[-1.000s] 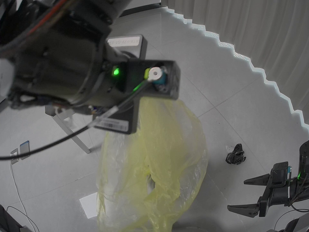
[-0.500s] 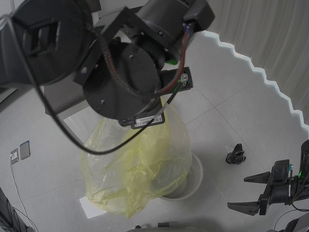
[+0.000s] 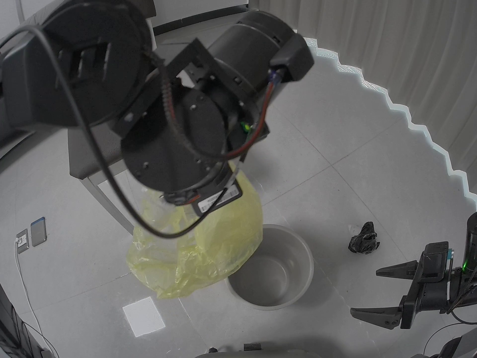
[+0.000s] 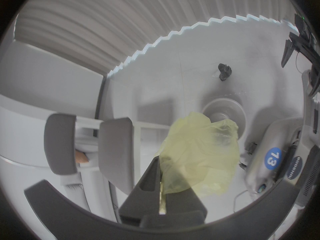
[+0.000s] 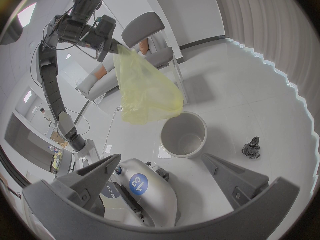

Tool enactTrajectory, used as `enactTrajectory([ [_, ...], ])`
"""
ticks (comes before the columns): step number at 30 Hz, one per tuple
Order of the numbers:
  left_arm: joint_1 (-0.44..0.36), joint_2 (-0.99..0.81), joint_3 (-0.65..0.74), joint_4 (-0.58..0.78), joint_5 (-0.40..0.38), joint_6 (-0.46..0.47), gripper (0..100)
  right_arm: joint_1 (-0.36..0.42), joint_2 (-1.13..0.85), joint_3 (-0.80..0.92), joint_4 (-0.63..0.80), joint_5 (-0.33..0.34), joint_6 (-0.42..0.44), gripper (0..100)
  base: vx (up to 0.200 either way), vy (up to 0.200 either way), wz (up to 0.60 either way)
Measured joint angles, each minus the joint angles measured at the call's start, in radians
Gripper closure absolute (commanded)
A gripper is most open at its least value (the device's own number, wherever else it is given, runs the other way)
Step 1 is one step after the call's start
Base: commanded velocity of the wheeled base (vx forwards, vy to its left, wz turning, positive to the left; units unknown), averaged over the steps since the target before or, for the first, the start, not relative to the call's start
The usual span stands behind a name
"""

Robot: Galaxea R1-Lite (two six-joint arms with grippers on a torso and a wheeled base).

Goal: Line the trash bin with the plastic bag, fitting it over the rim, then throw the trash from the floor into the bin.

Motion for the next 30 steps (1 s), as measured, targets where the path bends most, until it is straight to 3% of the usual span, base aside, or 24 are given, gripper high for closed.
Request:
enactTrajectory([
  [8, -0.040, -0.052, 0.000, 0.421, -0.090, -0.484, 100, 0.001, -0.002, 0.005, -0.001, 0.000, 0.000, 0, 0.000, 0.000, 0.00],
  [12, -0.085, -0.104, 0.000, 0.493, -0.131, -0.675, 100, 0.003, -0.002, 0.010, 0.001, -0.013, 0.000, 0, 0.000, 0.000, 0.00],
  [21, -0.139, -0.302, 0.000, 0.332, -0.163, -0.845, 100, 0.015, 0.000, 0.018, 0.000, -0.078, -0.003, 0, 0.000, 0.000, 0.00],
  [26, -0.139, -0.359, 0.037, 0.160, -0.167, -0.851, 100, 0.020, 0.004, 0.019, -0.001, -0.081, -0.003, 0, 0.000, 0.000, 0.00],
  [30, -0.121, -0.389, 0.154, -0.030, -0.172, -0.822, 100, 0.021, 0.006, 0.021, -0.001, -0.083, -0.002, 0, 0.000, 0.000, 0.00],
])
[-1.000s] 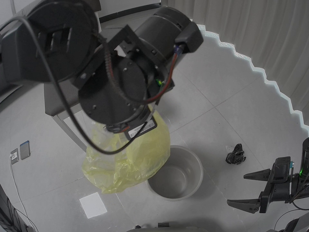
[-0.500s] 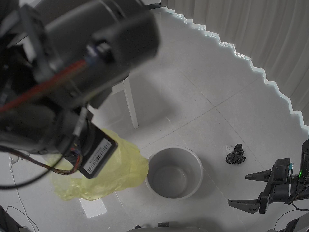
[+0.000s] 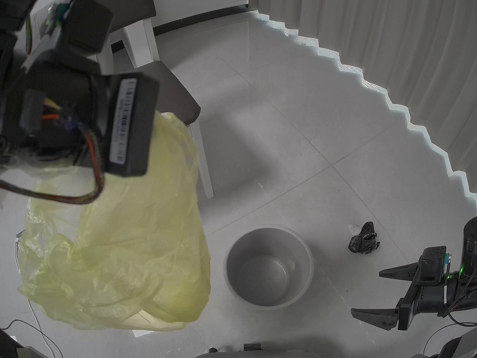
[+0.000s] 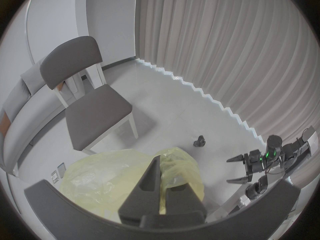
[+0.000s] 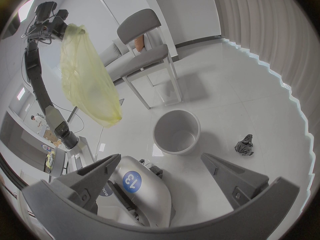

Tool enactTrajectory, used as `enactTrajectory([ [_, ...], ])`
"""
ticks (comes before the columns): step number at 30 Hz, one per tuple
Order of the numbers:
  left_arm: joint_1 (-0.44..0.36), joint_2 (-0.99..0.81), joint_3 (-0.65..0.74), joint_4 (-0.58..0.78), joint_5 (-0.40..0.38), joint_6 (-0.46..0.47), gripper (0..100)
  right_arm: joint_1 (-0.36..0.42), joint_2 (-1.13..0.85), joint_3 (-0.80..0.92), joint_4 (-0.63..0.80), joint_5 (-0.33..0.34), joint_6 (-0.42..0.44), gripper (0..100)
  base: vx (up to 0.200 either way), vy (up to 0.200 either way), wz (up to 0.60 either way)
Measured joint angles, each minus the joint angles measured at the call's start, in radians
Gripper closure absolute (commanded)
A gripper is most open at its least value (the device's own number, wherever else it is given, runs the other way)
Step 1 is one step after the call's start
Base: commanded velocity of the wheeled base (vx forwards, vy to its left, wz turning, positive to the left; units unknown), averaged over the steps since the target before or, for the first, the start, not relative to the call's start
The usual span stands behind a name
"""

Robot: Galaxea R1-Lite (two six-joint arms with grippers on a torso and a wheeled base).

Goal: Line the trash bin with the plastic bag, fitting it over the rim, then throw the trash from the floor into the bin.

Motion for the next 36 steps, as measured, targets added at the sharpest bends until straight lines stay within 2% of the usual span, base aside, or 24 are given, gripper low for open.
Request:
enactTrajectory([
  [9, 0.049, -0.034, 0.334, -0.593, -0.045, 0.129, 100, -0.009, 0.003, 0.009, 0.000, -0.011, 0.005, 0, 0.000, 0.000, 0.00],
  [12, 0.064, -0.016, 0.394, -0.779, -0.053, 0.135, 100, -0.014, 0.008, 0.009, 0.000, -0.015, 0.008, 0, 0.000, 0.000, 0.00],
  [15, 0.074, 0.027, 0.413, -0.895, -0.046, 0.091, 100, -0.019, 0.016, 0.007, -0.004, -0.018, 0.009, 0, 0.000, 0.000, 0.00],
  [20, 0.079, 0.125, 0.340, -0.933, -0.034, -0.044, 100, -0.011, 0.050, -0.014, -0.054, -0.032, 0.015, 0, 0.000, 0.000, 0.00],
  [24, 0.073, 0.186, 0.249, -0.926, -0.026, -0.145, 100, 0.029, 0.105, -0.042, -0.149, -0.102, 0.053, 0, 0.000, 0.000, 0.00],
  [29, 0.087, 0.219, 0.200, -0.911, -0.020, -0.168, 100, 0.131, 0.182, -0.070, -0.244, -0.210, 0.112, 0, 0.000, 0.000, 0.00],
  [36, 0.121, 0.220, 0.153, -0.907, -0.019, -0.174, 100, 0.251, 0.274, -0.126, -0.329, -0.263, 0.127, 0, 0.000, 0.000, 0.00],
])
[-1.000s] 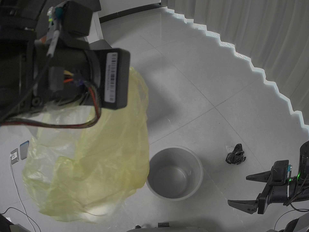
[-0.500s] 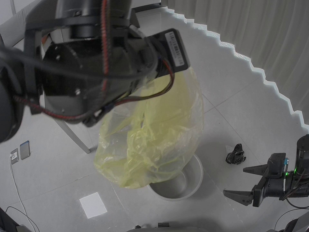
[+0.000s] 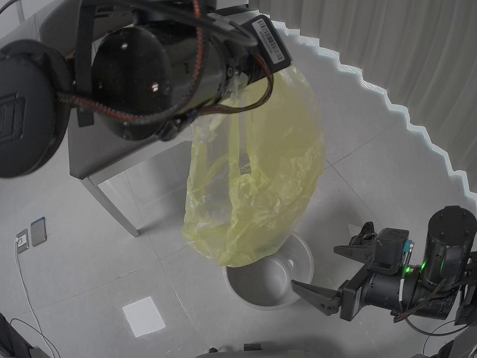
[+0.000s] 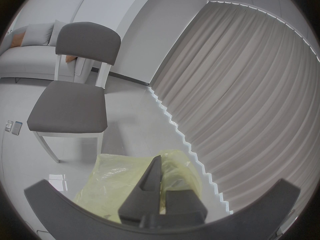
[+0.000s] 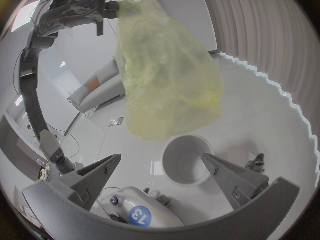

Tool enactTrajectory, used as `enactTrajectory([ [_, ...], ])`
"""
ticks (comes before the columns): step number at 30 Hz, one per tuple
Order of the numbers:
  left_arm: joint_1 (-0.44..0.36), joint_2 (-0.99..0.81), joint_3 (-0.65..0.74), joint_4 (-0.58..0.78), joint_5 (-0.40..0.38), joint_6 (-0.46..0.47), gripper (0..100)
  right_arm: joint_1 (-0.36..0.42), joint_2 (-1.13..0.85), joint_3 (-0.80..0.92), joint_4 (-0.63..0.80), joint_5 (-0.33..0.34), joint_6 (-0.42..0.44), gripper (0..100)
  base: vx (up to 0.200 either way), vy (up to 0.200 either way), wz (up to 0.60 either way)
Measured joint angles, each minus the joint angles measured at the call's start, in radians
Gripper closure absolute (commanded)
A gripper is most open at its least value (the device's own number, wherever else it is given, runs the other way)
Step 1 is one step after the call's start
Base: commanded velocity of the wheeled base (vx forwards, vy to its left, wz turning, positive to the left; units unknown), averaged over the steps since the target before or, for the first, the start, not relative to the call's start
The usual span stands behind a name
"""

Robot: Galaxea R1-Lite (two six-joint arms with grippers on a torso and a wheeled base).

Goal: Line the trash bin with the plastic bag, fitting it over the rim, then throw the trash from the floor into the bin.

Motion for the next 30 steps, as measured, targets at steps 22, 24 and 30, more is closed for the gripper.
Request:
enactTrajectory([
  [22, 0.009, -0.017, -0.039, 0.021, 0.001, -0.002, 100, 0.172, 0.321, -0.205, -0.191, -0.106, -0.083, 0, 0.000, 0.000, 0.00],
  [24, 0.005, -0.019, -0.039, 0.020, 0.002, -0.002, 100, 0.165, 0.335, -0.221, -0.179, -0.110, -0.084, 0, 0.000, 0.000, 0.00],
  [30, 0.002, -0.022, -0.040, 0.020, 0.003, -0.005, 100, 0.127, 0.354, -0.273, -0.168, -0.111, -0.085, 0, 0.000, 0.000, 0.00],
])
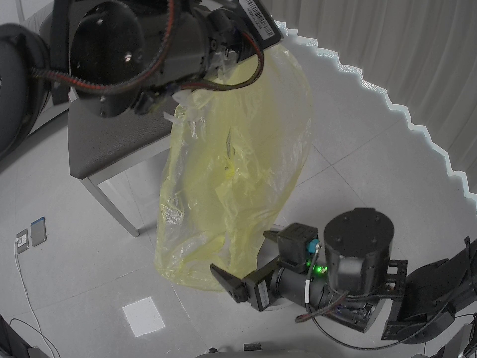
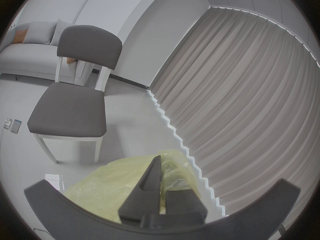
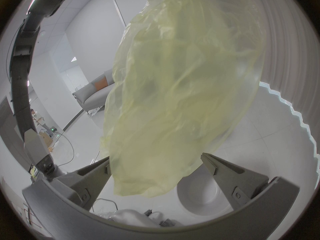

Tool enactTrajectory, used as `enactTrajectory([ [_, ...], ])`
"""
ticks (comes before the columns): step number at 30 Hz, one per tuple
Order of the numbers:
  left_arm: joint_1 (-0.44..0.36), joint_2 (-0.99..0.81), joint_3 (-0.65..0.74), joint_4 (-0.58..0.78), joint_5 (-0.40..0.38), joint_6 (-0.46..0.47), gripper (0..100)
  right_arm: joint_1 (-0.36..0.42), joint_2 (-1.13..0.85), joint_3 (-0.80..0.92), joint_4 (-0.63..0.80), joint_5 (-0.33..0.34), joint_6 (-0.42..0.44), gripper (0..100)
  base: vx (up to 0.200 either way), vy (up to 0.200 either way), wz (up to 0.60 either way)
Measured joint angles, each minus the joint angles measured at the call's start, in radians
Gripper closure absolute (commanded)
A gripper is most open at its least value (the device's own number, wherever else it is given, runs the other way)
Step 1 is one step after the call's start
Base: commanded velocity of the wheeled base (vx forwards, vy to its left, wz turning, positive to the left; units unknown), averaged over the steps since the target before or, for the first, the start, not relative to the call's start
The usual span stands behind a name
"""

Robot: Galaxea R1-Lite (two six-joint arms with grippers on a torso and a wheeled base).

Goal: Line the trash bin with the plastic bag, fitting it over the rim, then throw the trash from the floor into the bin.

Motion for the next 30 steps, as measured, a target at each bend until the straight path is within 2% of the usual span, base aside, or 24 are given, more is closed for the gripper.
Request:
enactTrajectory([
  [5, 0.000, -0.006, 0.000, -0.001, 0.000, -0.002, 100, -0.030, 0.005, -0.032, 0.020, -0.006, -0.004, 0, 0.000, 0.000, 0.00],
  [8, 0.000, -0.009, 0.001, -0.001, 0.001, -0.003, 100, -0.043, 0.007, -0.045, 0.089, -0.039, -0.006, 0, 0.000, 0.000, 0.00],
  [9, 0.000, -0.010, 0.001, -0.001, 0.001, -0.003, 100, -0.046, 0.008, -0.052, 0.102, -0.051, -0.006, 100, 0.000, 0.000, 0.00],
  [24, 0.004, -0.018, 0.007, 0.002, 0.009, -0.007, 100, -0.067, 0.031, -0.059, 0.125, -0.067, -0.005, 100, 0.000, 0.000, 0.00],
  [30, 0.031, -0.049, 0.097, 0.046, -0.014, 0.010, 100, -0.103, -0.013, 0.004, 0.157, -0.067, -0.005, 100, 0.000, 0.000, 0.00],
])
